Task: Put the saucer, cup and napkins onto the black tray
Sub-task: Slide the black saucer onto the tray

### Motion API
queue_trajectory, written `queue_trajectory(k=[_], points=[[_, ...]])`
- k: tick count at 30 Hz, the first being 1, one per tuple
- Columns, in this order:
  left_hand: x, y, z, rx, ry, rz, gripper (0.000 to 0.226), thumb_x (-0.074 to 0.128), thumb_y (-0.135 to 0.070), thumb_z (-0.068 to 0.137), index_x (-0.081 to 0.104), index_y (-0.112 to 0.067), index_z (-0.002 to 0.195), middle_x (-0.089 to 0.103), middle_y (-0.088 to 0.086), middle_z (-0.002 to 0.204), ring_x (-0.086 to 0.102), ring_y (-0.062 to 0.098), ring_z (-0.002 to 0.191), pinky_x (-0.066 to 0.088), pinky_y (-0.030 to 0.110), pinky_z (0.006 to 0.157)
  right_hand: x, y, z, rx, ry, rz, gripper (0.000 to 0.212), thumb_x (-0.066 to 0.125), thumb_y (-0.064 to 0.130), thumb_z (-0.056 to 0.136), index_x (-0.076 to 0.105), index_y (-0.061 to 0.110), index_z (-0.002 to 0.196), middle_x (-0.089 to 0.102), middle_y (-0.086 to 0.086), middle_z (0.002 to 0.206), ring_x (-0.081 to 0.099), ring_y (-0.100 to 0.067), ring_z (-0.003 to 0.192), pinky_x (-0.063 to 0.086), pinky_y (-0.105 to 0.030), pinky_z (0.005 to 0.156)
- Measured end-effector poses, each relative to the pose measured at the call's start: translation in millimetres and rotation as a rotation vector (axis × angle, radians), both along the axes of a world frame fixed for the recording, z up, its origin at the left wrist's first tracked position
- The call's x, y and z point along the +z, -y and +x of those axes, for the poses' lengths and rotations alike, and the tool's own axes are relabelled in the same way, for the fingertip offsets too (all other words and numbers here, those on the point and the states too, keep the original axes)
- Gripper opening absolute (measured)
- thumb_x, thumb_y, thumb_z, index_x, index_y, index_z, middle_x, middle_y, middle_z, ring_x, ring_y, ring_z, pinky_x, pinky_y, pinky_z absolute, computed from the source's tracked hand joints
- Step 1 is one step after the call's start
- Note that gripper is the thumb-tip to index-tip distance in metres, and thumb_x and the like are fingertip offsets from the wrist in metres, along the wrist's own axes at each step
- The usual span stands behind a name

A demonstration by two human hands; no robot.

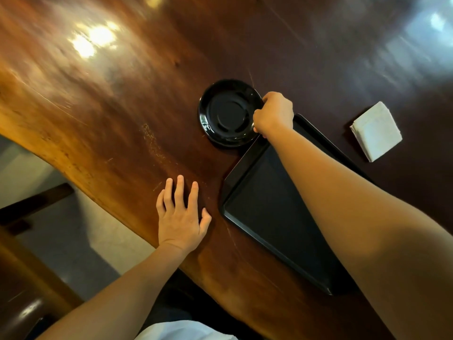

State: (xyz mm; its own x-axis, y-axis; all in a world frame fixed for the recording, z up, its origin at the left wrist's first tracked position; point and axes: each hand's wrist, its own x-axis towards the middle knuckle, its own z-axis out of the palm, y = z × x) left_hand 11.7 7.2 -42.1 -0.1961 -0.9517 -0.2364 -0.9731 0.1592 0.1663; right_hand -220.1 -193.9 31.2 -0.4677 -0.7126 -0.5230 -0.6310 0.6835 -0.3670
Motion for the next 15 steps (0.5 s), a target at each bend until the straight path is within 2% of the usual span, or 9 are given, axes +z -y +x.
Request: queue_trajectory(k=[4,7,11,13,15], points=[[-0.8,-0.4,-1.5,0.009,0.008,-0.007,0.066,0.044,-0.053,0.091,0.044,-0.016,0.146,0.032,0.019,0.158,0.02,0.04,0.148,0.016,0.055,0.118,-7.4,4.9,-0.4,-0.001,-0.017,-0.012,0.018,0.059,-0.001,0.087,0.065,0.008,0.101,0.067,-0.01,0.095,0.066,-0.024,0.083,0.06,-0.037,0.072],[-1.1,-0.3,-0.6,0.005,0.002,-0.023,0.066,0.044,-0.052,0.09,0.044,-0.016,0.146,0.032,0.019,0.158,0.022,0.04,0.148,0.019,0.056,0.117,-11.3,7.5,0.1,-0.009,0.025,-0.049,0.003,0.058,0.009,0.093,0.06,0.01,0.095,0.062,-0.007,0.092,0.061,-0.021,0.079,0.057,-0.034,0.068],[-0.4,0.1,-0.7,0.012,0.004,-0.026,0.066,0.043,-0.053,0.09,0.044,-0.017,0.146,0.032,0.018,0.158,0.022,0.04,0.147,0.019,0.056,0.117,-9.2,5.0,2.3,-0.036,0.148,-0.054,0.021,0.056,0.019,0.097,0.046,0.018,0.078,0.059,-0.008,0.092,0.055,-0.02,0.071,0.056,-0.035,0.063],[0.0,0.5,-1.0,0.014,0.003,-0.021,0.066,0.044,-0.053,0.089,0.044,-0.017,0.145,0.032,0.018,0.158,0.021,0.04,0.147,0.019,0.055,0.117,-6.3,-1.6,5.2,-0.081,0.26,-0.054,0.017,0.055,0.02,0.098,0.047,0.019,0.083,0.06,-0.01,0.097,0.054,-0.018,0.068,0.051,-0.029,0.053],[0.0,0.3,-1.1,0.019,0.004,-0.016,0.066,0.045,-0.053,0.089,0.044,-0.018,0.145,0.032,0.018,0.158,0.021,0.039,0.148,0.019,0.056,0.117,-3.1,-11.2,8.3,-0.134,0.361,-0.051,0.004,0.053,0.019,0.099,0.051,0.016,0.097,0.061,-0.012,0.1,0.054,-0.017,0.067,0.047,-0.026,0.047]])
